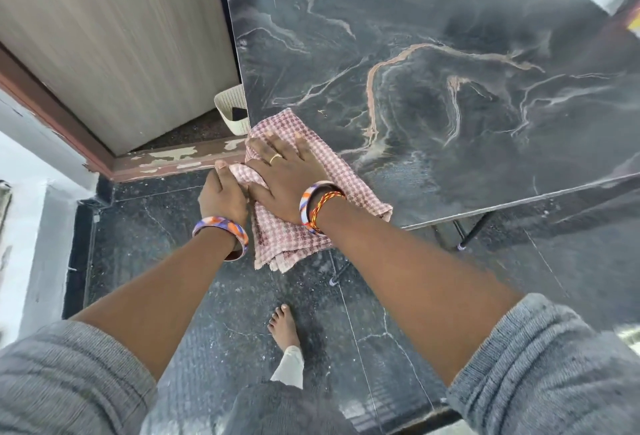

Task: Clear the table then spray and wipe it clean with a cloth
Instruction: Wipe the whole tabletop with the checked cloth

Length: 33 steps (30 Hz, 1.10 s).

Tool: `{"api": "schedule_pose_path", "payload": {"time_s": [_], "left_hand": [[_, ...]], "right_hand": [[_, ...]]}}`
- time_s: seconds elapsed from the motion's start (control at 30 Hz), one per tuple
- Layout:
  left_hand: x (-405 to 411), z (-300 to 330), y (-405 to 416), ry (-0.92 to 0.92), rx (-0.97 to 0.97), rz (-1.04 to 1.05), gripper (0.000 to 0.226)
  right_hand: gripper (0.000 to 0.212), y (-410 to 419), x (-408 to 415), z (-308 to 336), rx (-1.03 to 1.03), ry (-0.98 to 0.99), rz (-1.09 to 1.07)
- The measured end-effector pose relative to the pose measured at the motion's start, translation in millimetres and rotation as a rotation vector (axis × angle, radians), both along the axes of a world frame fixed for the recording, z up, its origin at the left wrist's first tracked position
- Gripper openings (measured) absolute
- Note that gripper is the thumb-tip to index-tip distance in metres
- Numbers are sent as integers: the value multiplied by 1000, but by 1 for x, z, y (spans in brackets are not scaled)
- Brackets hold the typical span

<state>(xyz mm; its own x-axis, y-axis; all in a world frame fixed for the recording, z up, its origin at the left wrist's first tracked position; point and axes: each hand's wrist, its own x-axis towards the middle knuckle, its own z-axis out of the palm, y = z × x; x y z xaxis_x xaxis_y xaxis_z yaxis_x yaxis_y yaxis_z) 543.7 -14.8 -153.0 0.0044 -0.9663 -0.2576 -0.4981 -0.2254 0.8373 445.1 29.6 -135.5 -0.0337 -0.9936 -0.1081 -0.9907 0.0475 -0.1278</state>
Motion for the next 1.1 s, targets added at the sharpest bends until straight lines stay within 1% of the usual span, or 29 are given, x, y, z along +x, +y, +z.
{"api": "schedule_pose_path", "payload": {"time_s": [0.2,0.27,0.3,0.37,0.47,0.6,0.63,0.7,0.73,0.77,0.83,0.9,0.93,1.03,1.1], "left_hand": [[16,1,26,51,3,-8,50],[18,6,32,45,-21,17,50],[18,7,34,23,-66,21,49],[15,10,36,-32,-233,-2,45],[4,23,43,-98,-455,-152,56],[-19,38,63,-151,-617,-415,53],[-24,40,68,-154,-645,-479,52],[-31,41,77,-177,-695,-578,50],[-34,40,79,-189,-716,-624,49],[-36,40,80,-194,-731,-662,48],[-37,39,76,-205,-747,-701,45],[-38,37,70,-227,-753,-690,44],[-39,36,67,-240,-742,-674,43],[-51,37,62,-258,-673,-654,37],[-63,41,60,-234,-670,-696,35]], "right_hand": [[52,47,16,-2,2,1,13],[55,63,19,-3,-4,37,13],[57,72,19,-5,-3,63,16],[59,89,16,-9,-13,107,16],[58,122,-4,-18,-32,192,-80],[59,163,-60,-17,0,223,-294],[64,173,-76,-16,6,211,-345],[84,192,-105,-14,10,193,-436],[90,201,-117,-14,-4,178,-486],[91,207,-127,-14,-26,159,-534],[81,214,-136,-13,-46,146,-627],[63,214,-132,-17,-35,155,-675],[58,212,-127,-19,-37,150,-690],[62,199,-96,-22,-66,137,-665],[58,183,-65,-18,-107,112,-613]]}}
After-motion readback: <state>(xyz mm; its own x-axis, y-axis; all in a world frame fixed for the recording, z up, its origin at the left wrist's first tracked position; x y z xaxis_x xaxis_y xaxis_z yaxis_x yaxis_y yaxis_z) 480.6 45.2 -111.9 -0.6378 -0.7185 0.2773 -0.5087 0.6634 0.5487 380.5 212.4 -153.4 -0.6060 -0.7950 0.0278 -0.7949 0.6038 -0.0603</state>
